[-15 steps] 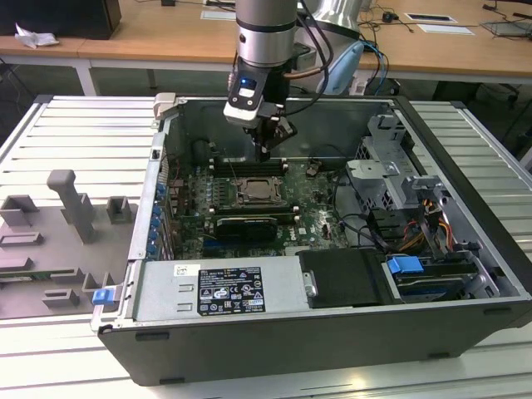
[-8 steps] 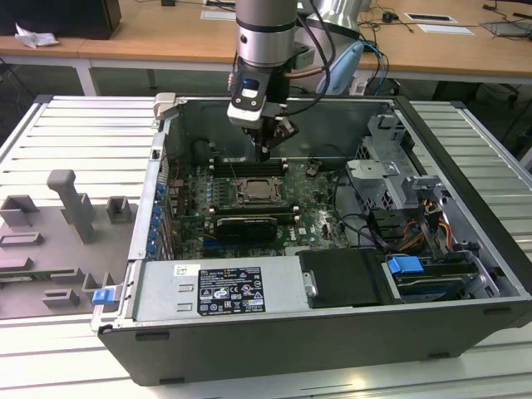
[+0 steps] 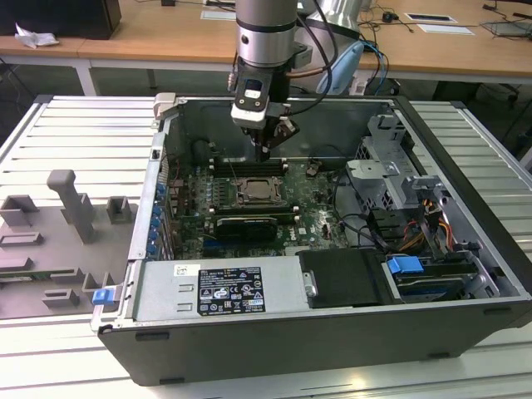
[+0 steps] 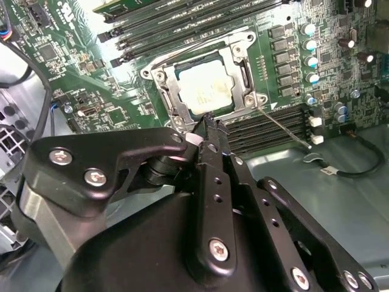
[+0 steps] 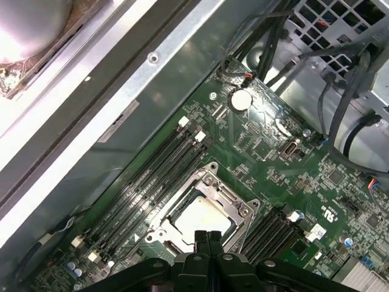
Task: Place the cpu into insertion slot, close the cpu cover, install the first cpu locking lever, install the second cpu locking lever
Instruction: 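Install the first cpu locking lever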
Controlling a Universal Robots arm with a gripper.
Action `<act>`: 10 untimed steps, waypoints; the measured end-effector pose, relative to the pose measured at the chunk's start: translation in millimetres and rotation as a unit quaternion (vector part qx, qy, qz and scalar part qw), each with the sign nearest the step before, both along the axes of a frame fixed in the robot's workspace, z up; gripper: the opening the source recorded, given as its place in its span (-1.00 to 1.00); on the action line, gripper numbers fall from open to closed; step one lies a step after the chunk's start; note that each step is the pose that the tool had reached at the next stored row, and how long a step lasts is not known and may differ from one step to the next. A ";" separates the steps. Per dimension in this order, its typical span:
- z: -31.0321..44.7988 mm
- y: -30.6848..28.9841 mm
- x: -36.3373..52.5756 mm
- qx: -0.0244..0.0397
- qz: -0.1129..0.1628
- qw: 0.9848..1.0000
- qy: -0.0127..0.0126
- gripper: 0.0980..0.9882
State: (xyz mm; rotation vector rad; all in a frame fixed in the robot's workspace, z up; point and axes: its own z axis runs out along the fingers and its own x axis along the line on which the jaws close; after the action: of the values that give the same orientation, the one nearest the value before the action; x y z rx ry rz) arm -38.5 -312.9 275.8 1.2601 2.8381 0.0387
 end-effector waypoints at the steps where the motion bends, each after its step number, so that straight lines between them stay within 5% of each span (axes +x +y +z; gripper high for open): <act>1: 0.0 0.0 0.0 0.000 0.003 1.000 0.000 -0.98; 10: 0.0 0.0 0.0 0.000 0.031 1.000 0.000 -0.98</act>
State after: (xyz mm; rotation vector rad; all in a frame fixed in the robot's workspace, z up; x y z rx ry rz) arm -38.5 -312.9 275.8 1.1710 2.8768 0.0405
